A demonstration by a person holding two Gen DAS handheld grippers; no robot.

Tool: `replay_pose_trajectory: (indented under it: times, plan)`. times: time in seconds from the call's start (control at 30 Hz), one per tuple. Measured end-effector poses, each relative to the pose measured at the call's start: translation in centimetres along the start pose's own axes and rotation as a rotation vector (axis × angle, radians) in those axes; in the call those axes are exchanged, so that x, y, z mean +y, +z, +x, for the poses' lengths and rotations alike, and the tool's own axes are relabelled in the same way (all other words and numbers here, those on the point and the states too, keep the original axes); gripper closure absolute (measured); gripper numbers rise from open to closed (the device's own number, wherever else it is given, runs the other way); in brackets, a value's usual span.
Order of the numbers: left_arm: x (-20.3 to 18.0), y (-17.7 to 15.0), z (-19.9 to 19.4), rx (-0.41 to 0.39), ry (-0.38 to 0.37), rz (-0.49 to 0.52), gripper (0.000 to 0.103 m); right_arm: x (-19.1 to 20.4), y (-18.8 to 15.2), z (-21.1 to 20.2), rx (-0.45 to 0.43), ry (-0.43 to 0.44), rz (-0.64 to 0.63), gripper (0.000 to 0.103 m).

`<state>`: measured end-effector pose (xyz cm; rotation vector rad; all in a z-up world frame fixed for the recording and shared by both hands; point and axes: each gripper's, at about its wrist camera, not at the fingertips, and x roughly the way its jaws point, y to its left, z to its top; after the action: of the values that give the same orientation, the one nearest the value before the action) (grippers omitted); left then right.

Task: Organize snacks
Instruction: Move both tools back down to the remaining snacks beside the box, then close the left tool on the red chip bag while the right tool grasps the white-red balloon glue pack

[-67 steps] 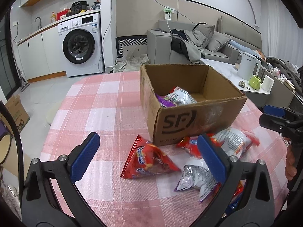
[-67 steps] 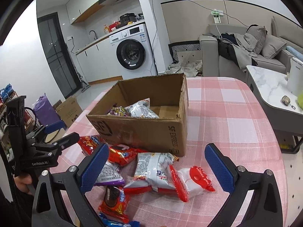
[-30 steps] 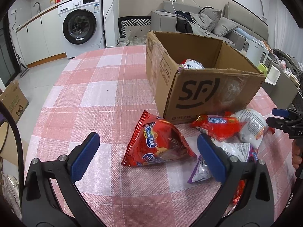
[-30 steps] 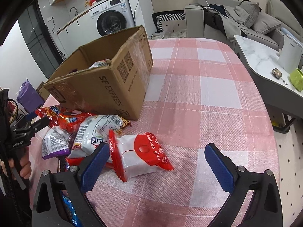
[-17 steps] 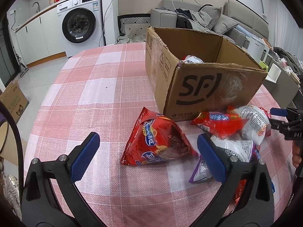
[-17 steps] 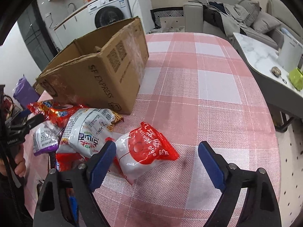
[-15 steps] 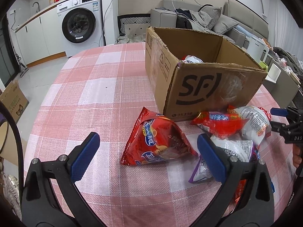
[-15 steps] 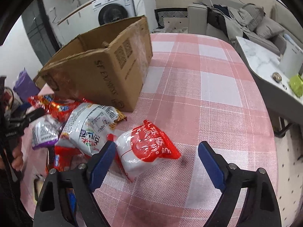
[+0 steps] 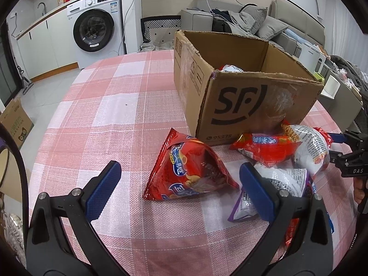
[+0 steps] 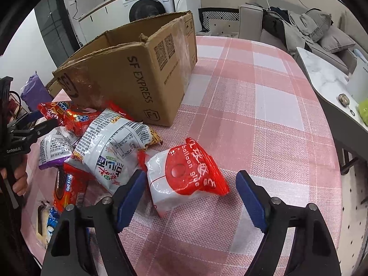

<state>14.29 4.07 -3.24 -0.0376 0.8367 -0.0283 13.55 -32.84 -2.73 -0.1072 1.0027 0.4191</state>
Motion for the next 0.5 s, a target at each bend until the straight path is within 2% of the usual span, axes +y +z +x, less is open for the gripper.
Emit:
replay_pose_trajectory:
  times: [0.5]
  plan:
    - [0.28, -0.15, 0.97, 0.014, -0.004, -0.003, 0.001, 0.98, -0.08, -0.26, -0.015, -0.036, -0.05, 0.023]
